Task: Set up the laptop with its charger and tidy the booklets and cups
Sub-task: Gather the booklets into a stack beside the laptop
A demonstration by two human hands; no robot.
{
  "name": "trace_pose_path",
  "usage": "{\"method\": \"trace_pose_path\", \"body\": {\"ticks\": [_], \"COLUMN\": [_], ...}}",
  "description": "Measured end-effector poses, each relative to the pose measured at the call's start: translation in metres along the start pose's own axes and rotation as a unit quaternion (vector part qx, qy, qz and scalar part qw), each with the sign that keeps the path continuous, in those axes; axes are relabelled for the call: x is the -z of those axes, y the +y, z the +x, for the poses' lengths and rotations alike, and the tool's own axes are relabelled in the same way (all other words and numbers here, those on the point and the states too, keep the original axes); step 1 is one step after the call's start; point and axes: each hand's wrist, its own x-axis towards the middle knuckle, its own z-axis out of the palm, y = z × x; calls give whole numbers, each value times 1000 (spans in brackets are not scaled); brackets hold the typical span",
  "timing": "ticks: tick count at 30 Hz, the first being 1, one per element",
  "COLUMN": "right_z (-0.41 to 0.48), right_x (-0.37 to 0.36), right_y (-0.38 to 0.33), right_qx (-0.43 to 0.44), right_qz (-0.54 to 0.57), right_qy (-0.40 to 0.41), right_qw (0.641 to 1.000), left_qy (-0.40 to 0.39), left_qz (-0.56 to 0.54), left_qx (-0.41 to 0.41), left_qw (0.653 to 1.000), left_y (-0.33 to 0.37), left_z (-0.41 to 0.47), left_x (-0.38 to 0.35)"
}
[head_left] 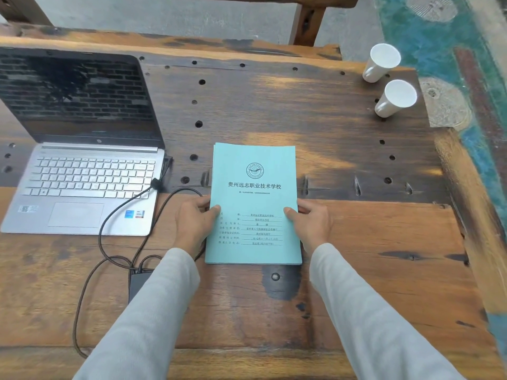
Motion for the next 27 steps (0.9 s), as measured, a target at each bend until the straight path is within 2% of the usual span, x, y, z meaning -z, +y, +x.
{"method": "trace_pose_path", "body": {"ticks": [8, 13, 16, 18, 21, 24, 27], "right_z": [1, -1, -1, 1, 6, 19, 43], "right_x": [-3, 0, 6, 13, 32, 61, 98], "right_y": [0, 0, -1, -3, -5, -1, 0], "right_qx": [-10, 53, 91, 97, 93, 126, 143], "right_qz": [-2, -76, -160, -177, -181, -214, -218], "right_qy": [0, -27, -66, -93, -113, -104, -87], "right_qw": [1000, 995, 981, 975, 973, 963, 961], "left_qy": [8, 14, 28, 39, 48, 21, -17], "left_qz": [38, 184, 286, 341, 344, 349, 314], "left_qx": [11, -58, -78, -90, -147, -207, -244], "left_qw": [999, 981, 955, 935, 926, 914, 917], "left_y": [6, 19, 30, 38, 55, 71, 92], "left_z": [-1, -8, -17, -22, -24, -23, -25], "left_x": [-1, -3, -8, -15, -31, -54, -87]}}
